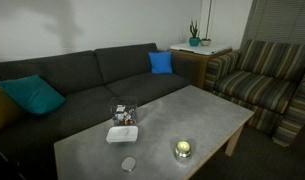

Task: Place the lid on the container then push the button

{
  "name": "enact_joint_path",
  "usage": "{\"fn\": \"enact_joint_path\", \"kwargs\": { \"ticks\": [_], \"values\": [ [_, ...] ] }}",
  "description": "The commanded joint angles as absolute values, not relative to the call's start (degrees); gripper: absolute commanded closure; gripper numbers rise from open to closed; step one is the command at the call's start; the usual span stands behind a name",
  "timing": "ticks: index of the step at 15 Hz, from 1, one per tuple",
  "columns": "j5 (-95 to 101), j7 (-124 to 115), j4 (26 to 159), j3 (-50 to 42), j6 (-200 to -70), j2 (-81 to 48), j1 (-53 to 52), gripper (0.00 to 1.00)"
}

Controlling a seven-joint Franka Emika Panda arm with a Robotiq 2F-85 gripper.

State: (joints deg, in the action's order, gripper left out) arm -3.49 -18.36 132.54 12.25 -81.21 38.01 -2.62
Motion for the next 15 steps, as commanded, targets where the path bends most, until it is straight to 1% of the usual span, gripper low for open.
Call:
{"fn": "enact_joint_path", "kwargs": {
  "ticks": [1,9,15],
  "values": [
    [-3.39,-18.46,132.42,12.08,-81.11,37.93,-2.83,0.0],
    [-2.67,-15.15,134.94,11.72,-88.22,30.9,-3.45,0.0],
    [-3.41,-9.05,137.18,10.42,-99.04,21.38,-4.73,0.0]
  ]
}}
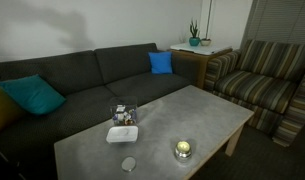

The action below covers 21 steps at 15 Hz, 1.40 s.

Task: Place the lid on the container then push the button

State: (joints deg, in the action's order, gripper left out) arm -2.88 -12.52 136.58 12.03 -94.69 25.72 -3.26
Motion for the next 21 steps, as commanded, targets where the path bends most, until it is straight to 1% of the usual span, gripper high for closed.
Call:
{"fn": "enact_joint_path", "kwargs": {
  "ticks": [1,2,3,8,10,15,21],
  "values": [
    [-4.35,-7.52,137.19,9.79,-100.26,19.63,-5.02,0.0],
    [-6.52,-7.24,136.16,8.99,-98.74,17.89,-5.09,0.0],
    [-3.93,-9.7,136.96,10.08,-98.41,20.84,-5.04,0.0],
    [-5.14,-8.63,136.48,9.06,-98.6,17.93,-5.21,0.0],
    [-3.47,-7.82,137.3,9.46,-101.33,17.5,-5.42,0.0],
    [2.76,-8.23,140.94,10.1,-113.68,17.81,-5.95,0.0],
    [10.24,-8.91,145.48,10.16,-127.8,15.26,-5.46,0.0]
  ]
}}
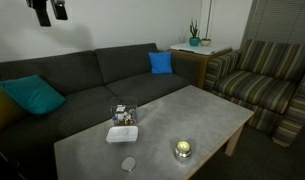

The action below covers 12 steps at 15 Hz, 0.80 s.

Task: Place the lid on the container then push the button

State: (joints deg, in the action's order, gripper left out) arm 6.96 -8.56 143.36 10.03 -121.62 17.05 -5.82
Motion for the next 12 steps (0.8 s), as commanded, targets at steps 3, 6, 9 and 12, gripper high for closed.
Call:
{"fn": "enact_joint_path", "kwargs": {
  "ticks": [3,6,9,12],
  "values": [
    [12.32,-8.41,146.63,9.69,-134.4,12.27,-5.35,0.0],
    [10.71,-6.94,146.07,8.86,-138.52,8.0,-5.6,0.0],
    [10.6,-8.45,146.16,8.88,-136.87,8.53,-5.92,0.0],
    [10.59,-8.44,145.76,8.54,-137.13,7.36,-5.9,0.0]
  ]
}}
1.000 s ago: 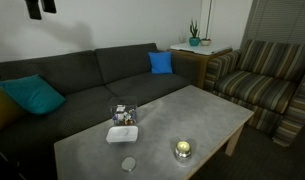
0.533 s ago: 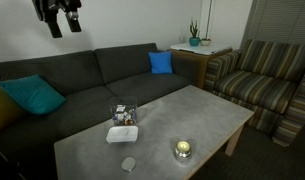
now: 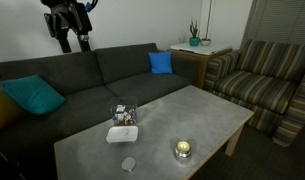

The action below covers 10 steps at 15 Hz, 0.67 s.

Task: Place the lid on the container then push the button

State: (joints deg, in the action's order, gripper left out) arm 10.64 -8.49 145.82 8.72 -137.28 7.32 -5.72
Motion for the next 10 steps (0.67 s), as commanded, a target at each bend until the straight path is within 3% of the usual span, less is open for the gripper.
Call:
{"fn": "enact_joint_path", "kwargs": {
  "ticks": [1,5,10],
  "values": [
    [10.59,-8.43,145.7,8.54,-137.13,7.36,-5.9,0.0],
    [13.28,-9.9,145.73,8.73,-139.32,5.98,-5.58,0.0],
    [20.74,-11.44,144.77,7.36,-152.94,-2.7,-4.22,0.0]
  ]
}}
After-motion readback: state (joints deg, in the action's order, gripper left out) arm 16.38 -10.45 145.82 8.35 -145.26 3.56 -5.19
